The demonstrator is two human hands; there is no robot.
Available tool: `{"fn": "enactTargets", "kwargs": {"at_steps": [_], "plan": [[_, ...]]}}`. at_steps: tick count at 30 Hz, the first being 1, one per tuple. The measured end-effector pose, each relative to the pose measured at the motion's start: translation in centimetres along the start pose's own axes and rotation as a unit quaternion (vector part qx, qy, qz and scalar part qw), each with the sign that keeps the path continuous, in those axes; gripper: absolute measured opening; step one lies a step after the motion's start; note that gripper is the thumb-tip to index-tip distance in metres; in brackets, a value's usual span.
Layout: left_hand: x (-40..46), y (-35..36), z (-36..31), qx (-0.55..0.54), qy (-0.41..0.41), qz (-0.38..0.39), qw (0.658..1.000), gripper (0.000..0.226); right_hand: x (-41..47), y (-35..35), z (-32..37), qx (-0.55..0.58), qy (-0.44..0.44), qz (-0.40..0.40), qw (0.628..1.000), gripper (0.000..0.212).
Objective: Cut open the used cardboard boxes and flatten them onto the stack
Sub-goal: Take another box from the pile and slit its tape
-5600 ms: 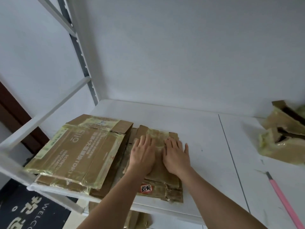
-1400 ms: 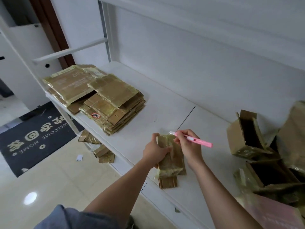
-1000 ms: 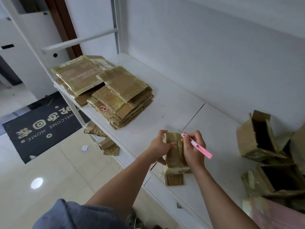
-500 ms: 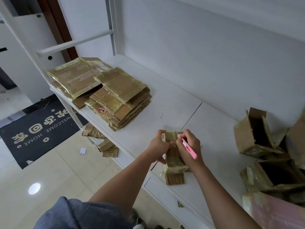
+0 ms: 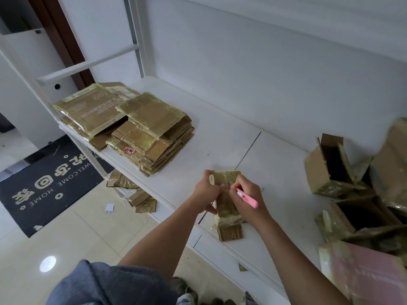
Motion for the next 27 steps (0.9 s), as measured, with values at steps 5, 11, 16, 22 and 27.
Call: {"fn": "enactTargets", "kwargs": {"at_steps": [5,11,16,22,27], "plan": [[-0.4,0.1,-0.3,0.004,-0.014,-0.004,1.000,0.046,-2.8,0.3,-0.1,0.003,0.008,0.022,1.000,0.029],[-0.4,0.5,-0.4,0.000,-0.019,-0.026,0.999,0.045,-5.7,-0.8,0.4,0.031,-0.021,0.019,0.999,0.025],[-0.6,0.8,-0.6,0.007,-0.015,-0.052,0.998,0.040,-7.2,-1.0,0.9,0.006,-0.056,0.013,0.998,0.024],[-1.1,1.3,-0.9,0.017,-0.014,-0.074,0.997,0.036,-7.7,-2.7,0.5,0.057,-0.011,0.039,0.998,0.023],[-1.7,1.7,-0.2,-0.001,-0.027,-0.109,0.994,0.045,-8.7,-5.4,-1.8,0.189,0.095,-0.115,0.971,0.020]]}}
Point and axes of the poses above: each hand's wrist, its own x-axis towards the middle knuckle, its own y-axis out of the palm, z = x × y, the point moved 3 cm from there along x, towards the middle knuckle
